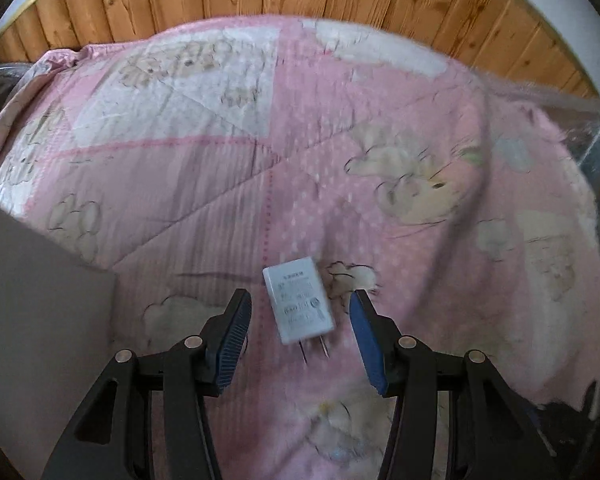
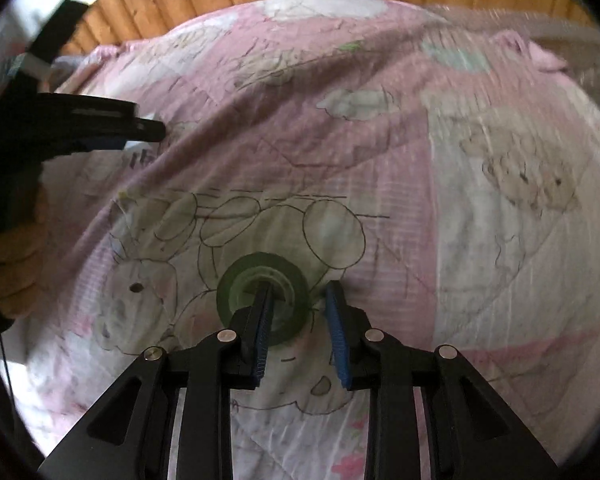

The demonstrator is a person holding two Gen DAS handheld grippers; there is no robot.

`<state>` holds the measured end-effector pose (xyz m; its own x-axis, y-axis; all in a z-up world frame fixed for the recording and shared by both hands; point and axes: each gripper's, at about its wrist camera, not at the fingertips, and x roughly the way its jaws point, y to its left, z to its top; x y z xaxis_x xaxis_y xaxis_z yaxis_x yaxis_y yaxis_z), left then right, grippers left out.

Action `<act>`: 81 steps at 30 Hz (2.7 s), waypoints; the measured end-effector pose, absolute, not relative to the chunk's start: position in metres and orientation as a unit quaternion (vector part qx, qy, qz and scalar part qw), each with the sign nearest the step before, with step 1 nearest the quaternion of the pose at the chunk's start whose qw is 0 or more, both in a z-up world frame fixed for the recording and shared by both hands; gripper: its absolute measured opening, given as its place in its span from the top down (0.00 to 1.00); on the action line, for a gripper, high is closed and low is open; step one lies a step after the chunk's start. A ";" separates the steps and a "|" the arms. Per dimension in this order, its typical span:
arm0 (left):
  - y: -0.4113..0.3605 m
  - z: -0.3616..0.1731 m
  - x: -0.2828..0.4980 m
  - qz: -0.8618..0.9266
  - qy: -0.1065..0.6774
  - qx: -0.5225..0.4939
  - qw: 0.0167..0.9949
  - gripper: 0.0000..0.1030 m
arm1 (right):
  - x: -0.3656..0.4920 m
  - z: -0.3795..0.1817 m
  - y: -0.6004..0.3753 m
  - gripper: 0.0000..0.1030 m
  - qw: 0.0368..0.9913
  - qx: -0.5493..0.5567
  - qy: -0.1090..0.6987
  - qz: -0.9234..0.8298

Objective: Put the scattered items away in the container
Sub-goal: 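Grasp the white charger with the left gripper while the right gripper grasps the green tape, then carry the white charger and green tape over the white box with both grippers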

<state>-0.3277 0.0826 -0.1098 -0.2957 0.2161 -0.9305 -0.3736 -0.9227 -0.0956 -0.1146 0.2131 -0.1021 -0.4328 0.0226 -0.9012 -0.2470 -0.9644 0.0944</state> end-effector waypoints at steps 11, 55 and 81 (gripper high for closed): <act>0.064 -0.107 -0.314 0.827 0.061 -0.524 0.193 0.70 | -0.105 -0.089 0.242 0.85 0.068 -0.494 0.236 0.834; -0.034 0.030 -0.148 0.870 0.070 -0.439 0.213 0.70 | -0.064 -0.038 0.132 0.85 -0.012 -0.463 0.182 0.867; -0.125 0.051 -0.082 0.870 0.025 -0.434 0.231 0.70 | -0.029 -0.001 0.038 0.85 -0.084 -0.449 0.161 0.875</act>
<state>-0.0817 -0.1246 0.0514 -0.5155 0.3808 -0.7676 -0.4245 -0.8917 -0.1573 -0.0285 0.0384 -0.0014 -0.5822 -0.2919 -0.7588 0.0020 -0.9338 0.3577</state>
